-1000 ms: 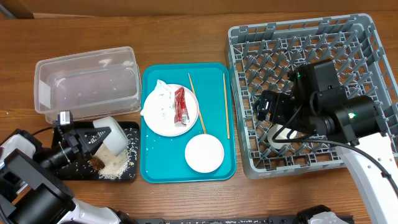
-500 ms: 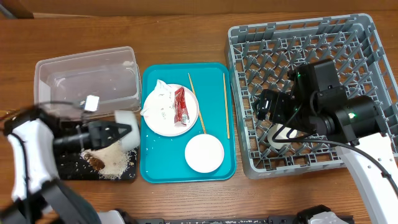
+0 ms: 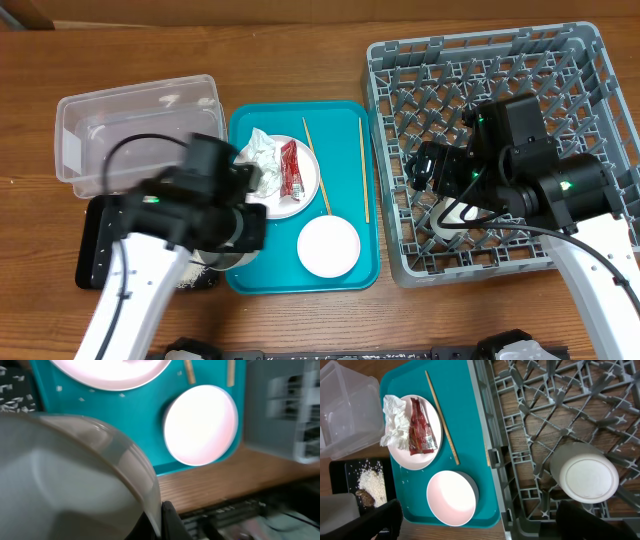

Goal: Sort waste into correct bins and load items into the dishwasher
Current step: 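Set the emptied bowl back on the teal tray with the left gripper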

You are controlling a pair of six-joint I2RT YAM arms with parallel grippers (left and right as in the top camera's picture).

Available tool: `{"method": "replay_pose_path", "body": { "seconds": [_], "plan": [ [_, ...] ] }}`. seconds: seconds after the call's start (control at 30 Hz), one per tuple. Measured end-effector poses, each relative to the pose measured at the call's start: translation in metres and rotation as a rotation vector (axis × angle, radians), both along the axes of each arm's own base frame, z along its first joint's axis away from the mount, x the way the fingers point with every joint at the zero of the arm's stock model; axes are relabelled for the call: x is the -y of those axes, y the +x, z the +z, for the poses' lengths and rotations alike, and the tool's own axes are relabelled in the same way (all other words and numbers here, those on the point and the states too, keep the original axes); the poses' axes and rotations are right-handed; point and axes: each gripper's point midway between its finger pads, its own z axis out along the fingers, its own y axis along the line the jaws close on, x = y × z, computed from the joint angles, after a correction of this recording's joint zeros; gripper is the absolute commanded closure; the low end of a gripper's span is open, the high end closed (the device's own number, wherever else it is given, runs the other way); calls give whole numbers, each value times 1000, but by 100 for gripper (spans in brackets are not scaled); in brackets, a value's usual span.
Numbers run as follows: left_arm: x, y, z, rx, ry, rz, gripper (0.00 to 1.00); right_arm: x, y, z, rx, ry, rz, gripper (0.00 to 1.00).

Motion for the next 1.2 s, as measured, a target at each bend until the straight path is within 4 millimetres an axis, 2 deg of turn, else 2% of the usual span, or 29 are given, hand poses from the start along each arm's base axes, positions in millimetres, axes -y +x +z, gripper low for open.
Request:
{"method": "replay_pose_path", "body": {
  "seconds": [0.17,0.33,0.57,0.63,0.77,0.9,0.97,1.0,1.1,1.2],
  "plan": [
    [11,-4,-15,-3,173,55,96,0,0,0,0,1,0,0],
    [17,0,-44,-44,337,109,96,0,0,0,0,0,1,0],
    [22,13,-87,-96,399,162,95,0,0,0,-2,0,0,0],
    [27,15,-106,-105,391,158,91,0,-1,0,-4,-1,1,0],
    [32,7,-129,-160,376,133,72,0,-1,0,-4,-1,0,0],
    [31,-1,-128,-199,377,122,41,0,0,0,0,0,0,0],
    [29,-5,-121,-223,392,119,28,0,0,0,0,0,0,0],
    [30,-3,-116,-220,388,122,26,0,0,0,1,0,1,0],
    [41,19,-95,-152,352,126,15,0,0,0,0,0,1,0],
    [45,58,-71,-13,322,157,14,0,0,0,1,1,0,0]
  ]
}}
